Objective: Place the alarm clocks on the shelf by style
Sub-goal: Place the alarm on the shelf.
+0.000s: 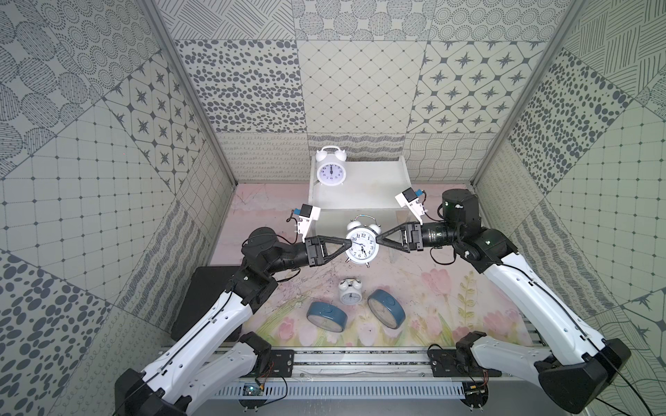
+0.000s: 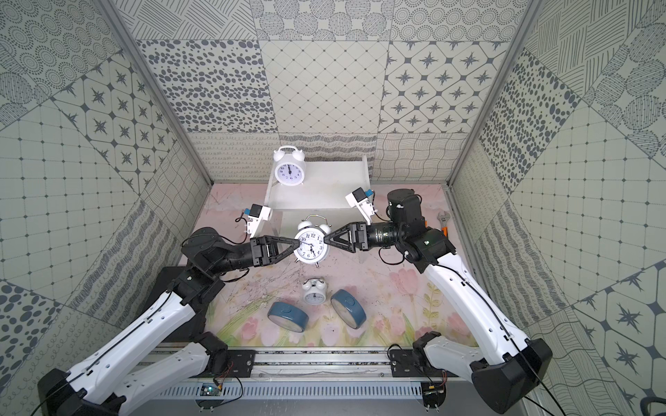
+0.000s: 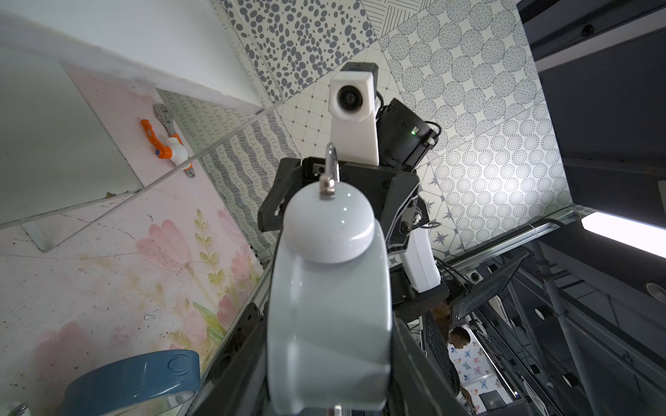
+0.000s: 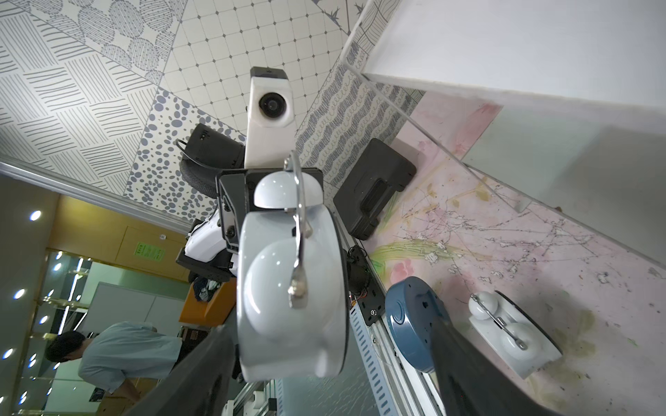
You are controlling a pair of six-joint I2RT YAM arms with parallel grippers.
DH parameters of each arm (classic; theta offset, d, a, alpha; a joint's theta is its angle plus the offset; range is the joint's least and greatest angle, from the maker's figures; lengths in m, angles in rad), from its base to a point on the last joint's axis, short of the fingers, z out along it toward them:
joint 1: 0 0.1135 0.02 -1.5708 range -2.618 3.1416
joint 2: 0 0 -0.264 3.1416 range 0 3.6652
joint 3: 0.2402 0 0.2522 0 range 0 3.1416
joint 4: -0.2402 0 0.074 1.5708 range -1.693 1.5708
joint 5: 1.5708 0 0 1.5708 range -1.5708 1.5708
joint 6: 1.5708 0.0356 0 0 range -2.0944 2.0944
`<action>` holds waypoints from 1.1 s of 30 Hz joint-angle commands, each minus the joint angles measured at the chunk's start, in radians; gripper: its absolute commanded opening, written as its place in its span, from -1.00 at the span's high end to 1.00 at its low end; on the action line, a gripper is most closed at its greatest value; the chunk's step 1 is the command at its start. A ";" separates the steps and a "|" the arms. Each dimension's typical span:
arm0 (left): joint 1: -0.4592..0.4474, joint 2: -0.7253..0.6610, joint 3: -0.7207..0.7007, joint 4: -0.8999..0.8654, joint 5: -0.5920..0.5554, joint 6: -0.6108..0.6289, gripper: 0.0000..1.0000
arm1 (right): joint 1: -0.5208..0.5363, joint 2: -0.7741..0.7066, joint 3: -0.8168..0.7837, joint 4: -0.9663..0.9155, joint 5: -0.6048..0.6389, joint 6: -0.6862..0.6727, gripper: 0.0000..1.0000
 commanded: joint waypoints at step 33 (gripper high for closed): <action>0.000 0.025 0.019 0.116 -0.007 0.037 -0.28 | 0.070 -0.079 -0.004 0.081 -0.014 -0.013 0.20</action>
